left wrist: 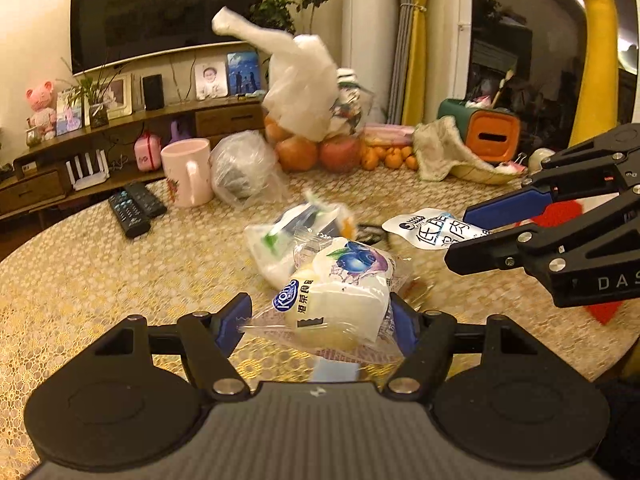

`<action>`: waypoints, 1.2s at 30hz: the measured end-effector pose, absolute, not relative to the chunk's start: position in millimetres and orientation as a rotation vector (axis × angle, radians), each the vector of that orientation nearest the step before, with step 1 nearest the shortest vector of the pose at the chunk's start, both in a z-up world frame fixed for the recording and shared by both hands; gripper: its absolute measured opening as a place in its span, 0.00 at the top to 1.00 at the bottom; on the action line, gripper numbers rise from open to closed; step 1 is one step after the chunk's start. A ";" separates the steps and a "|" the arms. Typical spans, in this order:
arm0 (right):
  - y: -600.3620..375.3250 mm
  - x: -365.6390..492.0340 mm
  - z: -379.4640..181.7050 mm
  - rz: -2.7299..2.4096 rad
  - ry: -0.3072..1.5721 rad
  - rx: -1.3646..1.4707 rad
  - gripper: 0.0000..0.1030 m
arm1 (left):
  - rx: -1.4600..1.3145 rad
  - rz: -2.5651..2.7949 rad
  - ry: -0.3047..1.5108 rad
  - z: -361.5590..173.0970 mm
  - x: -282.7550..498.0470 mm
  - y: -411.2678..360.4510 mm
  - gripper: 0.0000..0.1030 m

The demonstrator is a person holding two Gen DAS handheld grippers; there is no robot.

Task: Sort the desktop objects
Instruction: 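Grasp the white milk-drink bag with the left tool while the right tool grasps the chicken-breast packet, then carry the white bag and the chicken-breast packet with both tools into the red box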

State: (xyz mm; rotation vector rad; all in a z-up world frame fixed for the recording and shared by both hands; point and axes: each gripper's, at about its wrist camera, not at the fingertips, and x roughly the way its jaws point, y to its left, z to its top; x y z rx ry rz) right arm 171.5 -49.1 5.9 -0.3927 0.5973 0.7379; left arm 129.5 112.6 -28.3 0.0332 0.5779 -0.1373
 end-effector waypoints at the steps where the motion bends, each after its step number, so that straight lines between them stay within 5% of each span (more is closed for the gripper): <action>1: -55.0 168.6 9.7 0.734 0.594 -0.381 0.68 | 0.033 -0.143 0.575 -24.4 127.5 108.2 0.31; 36: -282.2 110.2 59.9 0.463 0.515 -0.199 0.68 | 0.181 -0.472 0.545 35.5 117.8 -121.6 0.31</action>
